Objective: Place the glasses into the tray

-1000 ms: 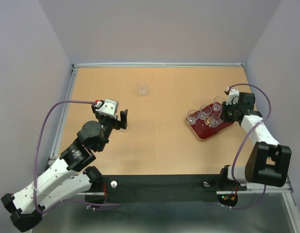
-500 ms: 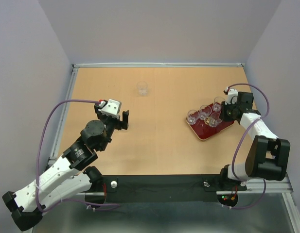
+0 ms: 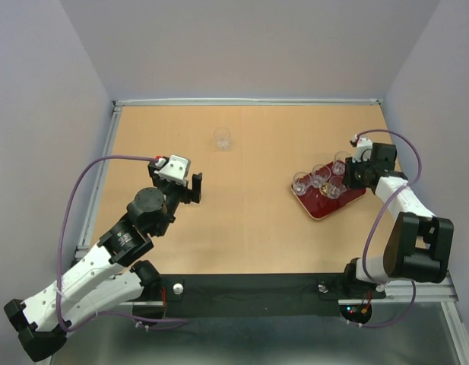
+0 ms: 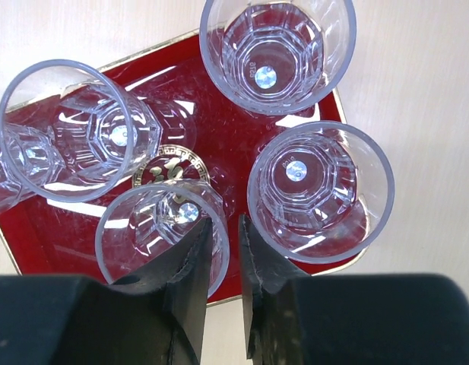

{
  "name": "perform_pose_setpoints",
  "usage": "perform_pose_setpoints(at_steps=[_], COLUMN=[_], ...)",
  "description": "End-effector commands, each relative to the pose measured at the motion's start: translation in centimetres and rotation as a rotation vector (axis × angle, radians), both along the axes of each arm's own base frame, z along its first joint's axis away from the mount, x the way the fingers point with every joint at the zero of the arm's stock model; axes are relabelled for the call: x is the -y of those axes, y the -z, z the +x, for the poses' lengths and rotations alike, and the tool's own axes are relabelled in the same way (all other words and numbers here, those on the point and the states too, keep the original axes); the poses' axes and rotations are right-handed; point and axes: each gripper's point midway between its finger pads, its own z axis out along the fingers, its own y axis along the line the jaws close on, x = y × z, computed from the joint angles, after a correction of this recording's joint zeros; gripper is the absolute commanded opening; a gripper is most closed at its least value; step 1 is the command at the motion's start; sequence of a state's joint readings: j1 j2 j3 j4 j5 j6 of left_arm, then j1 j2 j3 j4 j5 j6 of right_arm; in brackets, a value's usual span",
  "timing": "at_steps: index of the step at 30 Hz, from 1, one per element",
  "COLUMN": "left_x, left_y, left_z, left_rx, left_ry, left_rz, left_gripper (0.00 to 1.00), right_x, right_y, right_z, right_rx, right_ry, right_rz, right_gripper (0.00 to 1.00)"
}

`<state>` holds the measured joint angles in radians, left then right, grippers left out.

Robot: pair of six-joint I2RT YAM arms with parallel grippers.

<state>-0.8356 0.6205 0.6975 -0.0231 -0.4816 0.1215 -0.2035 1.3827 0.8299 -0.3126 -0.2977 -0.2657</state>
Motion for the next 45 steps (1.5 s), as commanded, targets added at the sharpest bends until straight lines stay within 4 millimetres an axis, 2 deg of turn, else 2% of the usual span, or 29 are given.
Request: perform_pose_setpoints(at_steps=[1,11,15,22,29,31,32,33,35,37,41,42,45], left_x=[0.0,0.0,0.0,0.3,-0.2,0.2,-0.5,0.2,0.1,-0.2,-0.3,0.0,-1.1], left_y=[-1.0,-0.9,-0.8,-0.2,-0.2,-0.1,-0.1,0.5,1.6,3.7,5.6,6.4,9.6], left_z=[0.2,0.3,0.4,0.8,2.2,2.7,3.3,3.6,4.2,4.9,5.7,6.0,6.5], left_rx=[0.032,0.029,0.029,0.01,-0.037,-0.064,-0.073,-0.116,-0.173,-0.264,-0.373,-0.41,-0.542], left_ry=[-0.009,-0.012,-0.014,-0.018,-0.073,-0.057,-0.082,-0.062,-0.077,-0.115,-0.159,-0.159,-0.264], left_rz=[-0.038,-0.034,-0.037,-0.043,-0.162,-0.198,-0.222,-0.265,-0.301,-0.381,-0.54,-0.558,-0.614], left_gripper=[0.85,0.85,0.85,0.86,0.86,0.85,0.84,0.82,0.79,0.77,0.75,0.75,0.75], right_x=[0.5,0.0,-0.1,-3.8,-5.0,-5.1,-5.1,-5.1,-5.1,-5.1,-5.1,-5.1,-5.2], right_y=[-4.9,-7.2,-9.3,-11.6,-12.6,-13.0,-13.0,-13.3,-13.3,-13.4,-13.3,-13.4,-13.6], right_z=[2.4,1.7,1.2,-0.9,-1.6,-1.8,-1.9,-1.9,-2.0,-2.1,-2.2,-2.2,-2.3], right_rx=[0.169,0.238,0.304,0.403,0.431,0.441,0.443,0.451,0.451,0.453,0.451,0.454,0.458], right_ry=[-0.004,-0.02,-0.028,-0.198,-0.239,-0.239,-0.24,-0.239,-0.236,-0.237,-0.238,-0.238,-0.242], right_rz=[-0.027,-0.026,-0.045,0.045,0.09,0.088,0.087,0.084,0.085,0.083,0.081,0.082,0.083], right_gripper=[0.27,0.31,0.3,0.3,0.3,0.3,0.3,0.3,0.3,0.3,0.3,0.3,0.3])
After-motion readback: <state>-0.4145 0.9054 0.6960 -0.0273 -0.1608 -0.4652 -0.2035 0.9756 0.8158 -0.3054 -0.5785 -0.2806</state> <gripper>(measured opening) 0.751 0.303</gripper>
